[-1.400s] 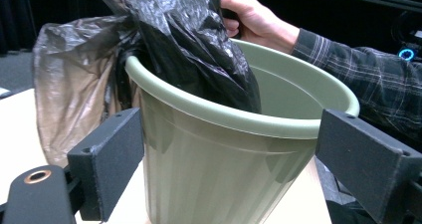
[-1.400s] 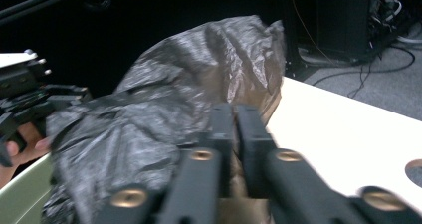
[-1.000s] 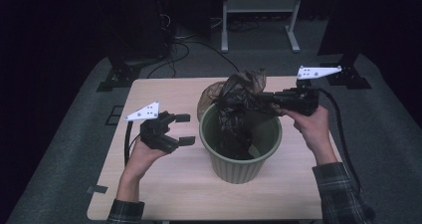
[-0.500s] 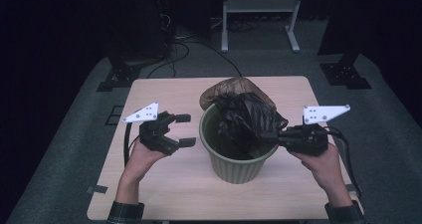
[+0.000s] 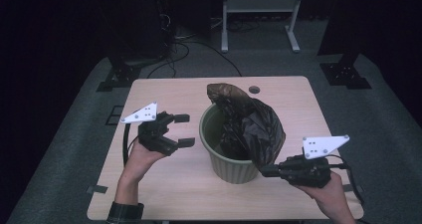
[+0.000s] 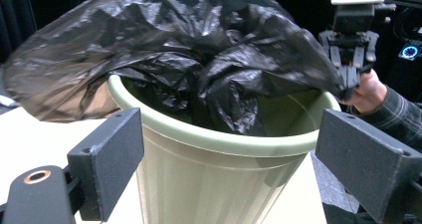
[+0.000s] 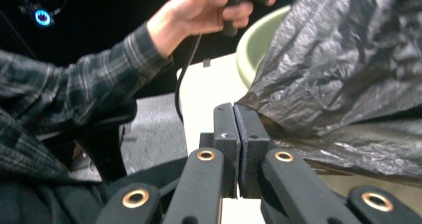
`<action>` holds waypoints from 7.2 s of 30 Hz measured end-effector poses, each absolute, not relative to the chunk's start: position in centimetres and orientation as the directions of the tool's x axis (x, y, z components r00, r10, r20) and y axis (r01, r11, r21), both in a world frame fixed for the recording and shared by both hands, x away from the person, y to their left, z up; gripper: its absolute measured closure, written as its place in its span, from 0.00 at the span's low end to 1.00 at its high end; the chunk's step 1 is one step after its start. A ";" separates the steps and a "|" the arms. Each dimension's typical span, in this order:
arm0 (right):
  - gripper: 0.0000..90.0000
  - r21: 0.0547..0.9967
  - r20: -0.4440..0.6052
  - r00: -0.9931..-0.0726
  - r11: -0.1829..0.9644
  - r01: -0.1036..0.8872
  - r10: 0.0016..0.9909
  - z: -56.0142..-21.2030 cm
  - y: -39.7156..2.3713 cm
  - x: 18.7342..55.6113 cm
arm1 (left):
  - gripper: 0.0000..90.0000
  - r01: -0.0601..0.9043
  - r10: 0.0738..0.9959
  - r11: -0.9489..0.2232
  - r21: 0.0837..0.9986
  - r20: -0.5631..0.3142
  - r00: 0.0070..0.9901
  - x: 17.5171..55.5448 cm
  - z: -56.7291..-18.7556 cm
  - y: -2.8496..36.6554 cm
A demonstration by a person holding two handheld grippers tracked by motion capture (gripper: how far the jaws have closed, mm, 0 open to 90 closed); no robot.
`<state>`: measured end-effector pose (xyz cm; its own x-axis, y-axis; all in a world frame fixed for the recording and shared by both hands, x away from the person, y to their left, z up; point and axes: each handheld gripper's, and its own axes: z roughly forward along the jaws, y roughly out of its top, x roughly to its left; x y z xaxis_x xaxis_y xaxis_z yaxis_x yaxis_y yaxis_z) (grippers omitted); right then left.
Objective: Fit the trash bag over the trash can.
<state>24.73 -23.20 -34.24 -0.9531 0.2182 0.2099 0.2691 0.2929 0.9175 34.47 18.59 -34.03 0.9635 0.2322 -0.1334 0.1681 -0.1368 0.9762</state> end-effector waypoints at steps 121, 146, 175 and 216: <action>0.67 0.957 0.137 -0.906 0.182 0.225 0.400 -34.3 -28.6 26.5 | 0.98 0.234 0.188 -0.280 0.931 -0.186 0.964 34.6 -37.2 19.5; 1.00 0.922 0.101 -0.945 0.328 0.207 0.312 -35.6 -25.3 24.8 | 0.98 0.249 0.171 -0.301 0.921 -0.205 0.964 33.6 -37.7 19.7; 0.90 0.823 0.242 -0.874 0.389 0.415 0.420 -41.7 -27.9 28.3 | 0.85 0.382 0.310 -0.440 0.812 -0.262 0.914 36.1 -42.9 20.5; 0.88 0.902 0.179 -0.813 0.236 0.360 0.554 -32.4 -24.2 41.4 | 0.21 0.193 0.204 -0.238 0.952 -0.145 0.968 35.6 -37.2 18.4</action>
<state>41.41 -24.23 -32.40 -0.8130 0.5539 0.1795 0.3602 0.2362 0.9025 35.58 18.41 -37.17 0.9682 0.2039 -0.1451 0.1927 -0.2375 0.9521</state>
